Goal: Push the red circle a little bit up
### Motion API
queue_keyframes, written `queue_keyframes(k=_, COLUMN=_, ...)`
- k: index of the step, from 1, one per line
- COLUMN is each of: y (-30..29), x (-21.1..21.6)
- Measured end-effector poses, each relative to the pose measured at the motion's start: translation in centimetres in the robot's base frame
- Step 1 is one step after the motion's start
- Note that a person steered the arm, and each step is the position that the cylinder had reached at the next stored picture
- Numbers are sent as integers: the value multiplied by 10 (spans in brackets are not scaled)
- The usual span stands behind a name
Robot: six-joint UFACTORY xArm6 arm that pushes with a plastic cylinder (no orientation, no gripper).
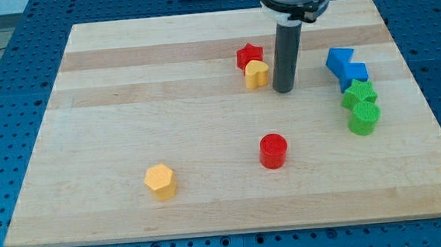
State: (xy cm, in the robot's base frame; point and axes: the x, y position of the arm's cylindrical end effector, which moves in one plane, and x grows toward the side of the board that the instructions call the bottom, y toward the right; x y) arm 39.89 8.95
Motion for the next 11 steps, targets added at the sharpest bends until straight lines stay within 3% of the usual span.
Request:
queue_keyframes(k=2, y=-8, x=-15)
queue_keyframes(k=4, y=1, x=-2)
queue_keyframes(k=5, y=1, x=31)
queue_keyframes(k=7, y=-75, x=94)
queue_keyframes(k=9, y=-65, x=179)
queue_keyframes(k=11, y=-45, x=164)
